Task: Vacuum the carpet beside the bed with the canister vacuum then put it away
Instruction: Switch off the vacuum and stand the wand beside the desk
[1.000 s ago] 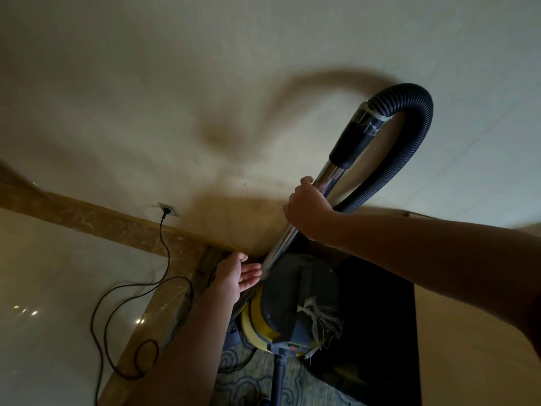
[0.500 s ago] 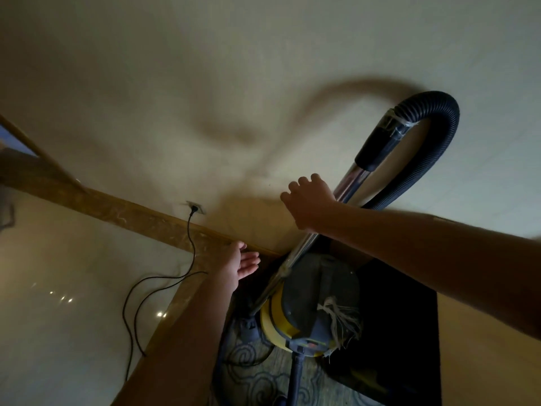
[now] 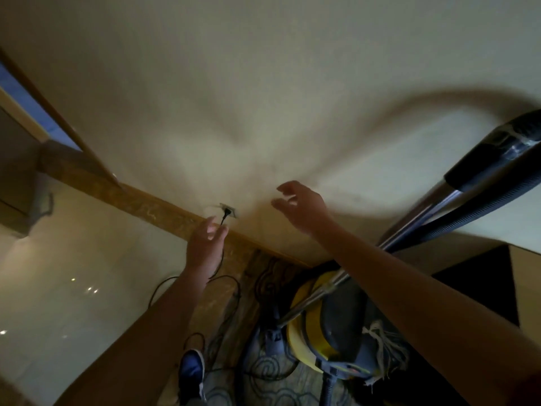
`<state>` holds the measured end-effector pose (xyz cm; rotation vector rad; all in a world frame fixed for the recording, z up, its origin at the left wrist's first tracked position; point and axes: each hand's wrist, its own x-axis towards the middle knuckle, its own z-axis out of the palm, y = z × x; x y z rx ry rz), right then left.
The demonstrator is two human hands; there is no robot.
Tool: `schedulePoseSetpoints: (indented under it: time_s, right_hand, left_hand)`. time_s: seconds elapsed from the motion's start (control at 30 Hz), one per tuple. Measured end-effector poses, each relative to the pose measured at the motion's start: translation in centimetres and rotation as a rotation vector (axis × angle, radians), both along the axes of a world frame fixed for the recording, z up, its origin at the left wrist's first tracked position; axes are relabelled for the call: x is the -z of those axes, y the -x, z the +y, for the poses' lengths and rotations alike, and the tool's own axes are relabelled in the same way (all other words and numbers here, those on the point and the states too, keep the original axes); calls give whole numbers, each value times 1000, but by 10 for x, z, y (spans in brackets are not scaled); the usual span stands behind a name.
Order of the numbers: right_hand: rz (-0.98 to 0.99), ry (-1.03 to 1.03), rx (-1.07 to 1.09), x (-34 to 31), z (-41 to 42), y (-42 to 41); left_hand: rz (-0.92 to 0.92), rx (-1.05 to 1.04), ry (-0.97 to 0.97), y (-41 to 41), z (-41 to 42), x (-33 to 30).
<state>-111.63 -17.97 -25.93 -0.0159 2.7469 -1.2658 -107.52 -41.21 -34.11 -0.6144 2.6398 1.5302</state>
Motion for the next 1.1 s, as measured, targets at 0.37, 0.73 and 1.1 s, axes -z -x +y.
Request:
schedulePoseSetpoints:
  time_s: [0.37, 0.73, 1.1]
  right_hand:
    - [57, 68, 186, 151, -97, 42]
    - [122, 169, 291, 284, -106, 84]
    - [62, 177, 311, 400, -106, 104]
  left_hand:
    - [100, 330, 503, 117, -114, 137]
    - [-53, 325, 582, 219, -118, 312]
    - [-110, 264, 687, 275, -108, 429]
